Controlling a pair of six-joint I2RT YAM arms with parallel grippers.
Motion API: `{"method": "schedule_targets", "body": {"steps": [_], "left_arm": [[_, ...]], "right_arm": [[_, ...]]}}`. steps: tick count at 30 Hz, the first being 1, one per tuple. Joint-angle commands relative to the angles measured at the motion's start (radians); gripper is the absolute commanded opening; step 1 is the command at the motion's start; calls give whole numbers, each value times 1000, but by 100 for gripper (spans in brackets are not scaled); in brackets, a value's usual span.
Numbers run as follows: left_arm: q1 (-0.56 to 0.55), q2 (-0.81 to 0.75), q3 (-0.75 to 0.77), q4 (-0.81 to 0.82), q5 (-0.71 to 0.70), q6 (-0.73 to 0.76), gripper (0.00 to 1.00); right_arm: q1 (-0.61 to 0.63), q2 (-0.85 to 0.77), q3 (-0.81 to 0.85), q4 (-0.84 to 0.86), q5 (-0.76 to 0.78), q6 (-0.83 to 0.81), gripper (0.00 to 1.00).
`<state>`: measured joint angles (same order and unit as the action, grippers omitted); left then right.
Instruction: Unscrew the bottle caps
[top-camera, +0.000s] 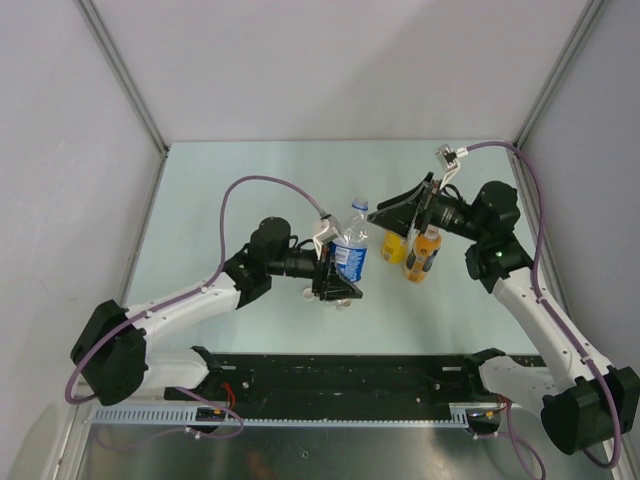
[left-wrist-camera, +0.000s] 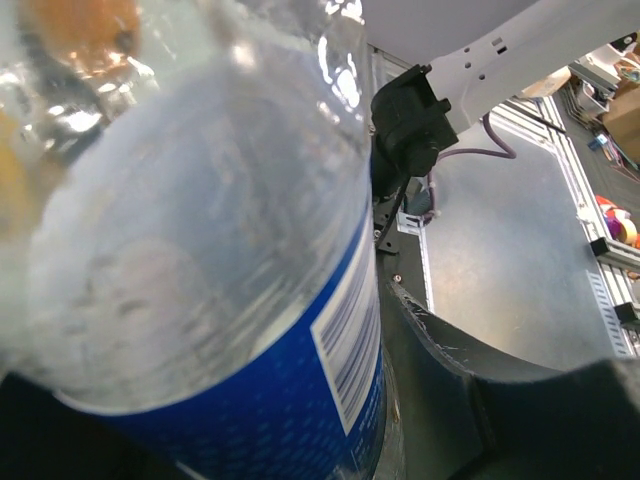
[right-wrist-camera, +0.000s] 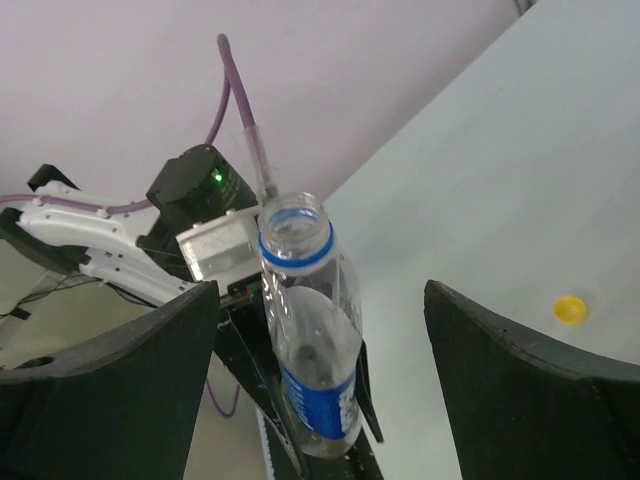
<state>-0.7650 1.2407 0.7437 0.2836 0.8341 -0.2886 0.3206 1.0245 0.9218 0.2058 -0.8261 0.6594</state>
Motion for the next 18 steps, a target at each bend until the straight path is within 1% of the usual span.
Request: {"method": "schedule_targets", "body": {"steps": [1,3,6,9,15,16,18], "left_arm": [[-20,28,63,40,52,-2,34],[-23,35,67,40,56,0,35],[-25,41,70,40,54,0,35],[-28,52,75,40,65,-5,34],[-31,60,76,40,74,-7,35],[-32,58,75,40,75,-6,35],[-32,54,72,39,73,-4,35]], "right_arm": [[1,22,11,128,-52,78,83],[6,34,11,145,-56,88,77],[16,44,11,164,-56,100,71],[33,50,11,184,-65,102,61],[47,62,10,187,-55,100,54],[47,63,10,186,-54,100,52],[48,67,11,184,-57,97,38]]}}
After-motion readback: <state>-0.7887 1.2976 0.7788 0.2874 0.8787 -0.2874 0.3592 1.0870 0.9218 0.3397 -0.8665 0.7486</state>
